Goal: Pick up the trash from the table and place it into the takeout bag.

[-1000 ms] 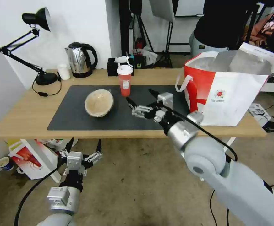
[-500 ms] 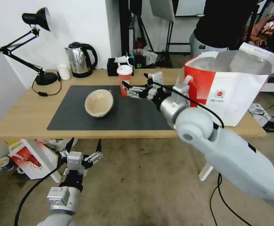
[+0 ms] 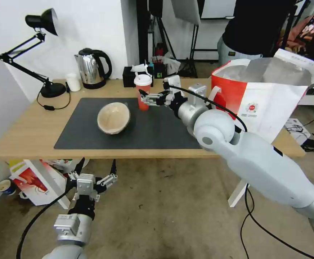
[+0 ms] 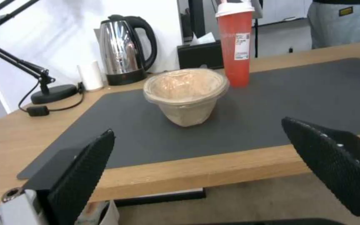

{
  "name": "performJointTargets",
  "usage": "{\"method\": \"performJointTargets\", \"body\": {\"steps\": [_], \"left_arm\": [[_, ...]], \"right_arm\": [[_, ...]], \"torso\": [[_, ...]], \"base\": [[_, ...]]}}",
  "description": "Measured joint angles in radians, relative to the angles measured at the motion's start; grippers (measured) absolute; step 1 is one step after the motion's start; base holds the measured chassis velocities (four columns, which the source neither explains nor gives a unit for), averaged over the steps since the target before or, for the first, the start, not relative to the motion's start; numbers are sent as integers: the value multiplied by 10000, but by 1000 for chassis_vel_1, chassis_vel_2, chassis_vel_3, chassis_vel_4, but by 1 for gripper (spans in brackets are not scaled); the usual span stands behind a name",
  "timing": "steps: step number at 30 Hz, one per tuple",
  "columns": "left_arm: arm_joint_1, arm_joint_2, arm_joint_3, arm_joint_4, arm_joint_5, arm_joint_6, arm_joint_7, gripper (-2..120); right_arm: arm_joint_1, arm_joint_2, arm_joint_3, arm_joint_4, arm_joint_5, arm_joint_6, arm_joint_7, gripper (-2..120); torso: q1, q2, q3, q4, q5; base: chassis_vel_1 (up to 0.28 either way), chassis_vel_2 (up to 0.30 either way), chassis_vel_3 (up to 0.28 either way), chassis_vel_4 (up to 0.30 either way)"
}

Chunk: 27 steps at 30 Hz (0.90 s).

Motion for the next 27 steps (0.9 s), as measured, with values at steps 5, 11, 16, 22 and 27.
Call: {"method": "performJointTargets", "body": {"steps": [5,11,16,22,27], "left_arm": [[0,0,0,0,0,0,0,100],[0,0,0,0,0,0,0,100],[0,0,0,0,0,0,0,100],[0,0,0,0,0,0,0,100],[0,0,0,0,0,0,0,100]], "right_arm": [[234,126,-123,-262,133,-126,46,100],[517,512,-225,-951,226,-310,120,100],[725,847,-234,-1616,297,-367,126,100],[889,1143,-222,-2193,461,-380,241,100],[1123,1503,-166,-2824,677,-389,317,100]], "torso": [[0,0,0,0,0],[1,0,0,0,0],[-1,0,0,0,0],[0,0,0,0,0],[0,0,0,0,0]], "base": [[0,0,0,0],[0,0,0,0],[0,0,0,0],[0,0,0,0],[0,0,0,0]]}}
